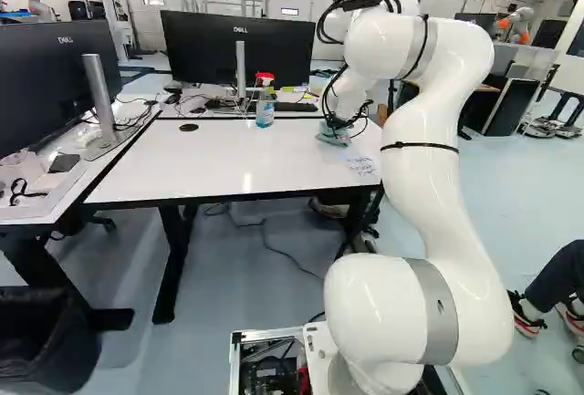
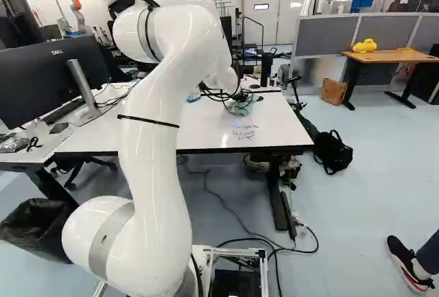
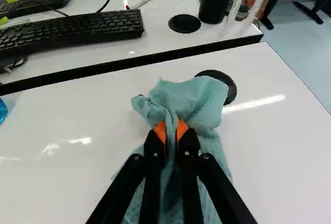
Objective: Clean the table with the green towel
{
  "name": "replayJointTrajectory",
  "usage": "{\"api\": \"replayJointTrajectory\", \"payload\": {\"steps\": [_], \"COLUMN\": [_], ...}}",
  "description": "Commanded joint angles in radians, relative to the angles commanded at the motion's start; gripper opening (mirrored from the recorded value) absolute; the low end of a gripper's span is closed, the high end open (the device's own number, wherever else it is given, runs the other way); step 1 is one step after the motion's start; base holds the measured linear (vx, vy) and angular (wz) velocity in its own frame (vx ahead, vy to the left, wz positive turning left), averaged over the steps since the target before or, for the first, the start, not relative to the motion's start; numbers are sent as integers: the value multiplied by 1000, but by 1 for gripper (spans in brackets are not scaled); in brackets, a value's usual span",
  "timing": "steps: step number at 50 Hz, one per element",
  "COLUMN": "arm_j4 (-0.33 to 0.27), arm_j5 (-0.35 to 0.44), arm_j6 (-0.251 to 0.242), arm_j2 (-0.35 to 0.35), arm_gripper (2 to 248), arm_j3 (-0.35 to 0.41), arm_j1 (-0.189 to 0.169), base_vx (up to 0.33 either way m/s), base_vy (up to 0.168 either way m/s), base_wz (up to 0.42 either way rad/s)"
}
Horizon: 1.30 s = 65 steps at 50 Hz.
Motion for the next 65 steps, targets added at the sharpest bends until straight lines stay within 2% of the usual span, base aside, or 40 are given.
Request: {"api": "replayJointTrajectory", "payload": {"steps": [19, 40, 51, 65], "arm_j4": [0, 0, 0, 0], "arm_j5": [0, 0, 0, 0], "arm_j6": [0, 0, 0, 0], "arm_j2": [-77, -109, -99, -48], "arm_gripper": [44, 44, 44, 44], "arm_j3": [-110, -157, -142, -69], "arm_j1": [23, 70, 93, 111], "base_vx": [0, 0, 0, 0], "base_vy": [0, 0, 0, 0], "base_wz": [0, 0, 0, 0]}}
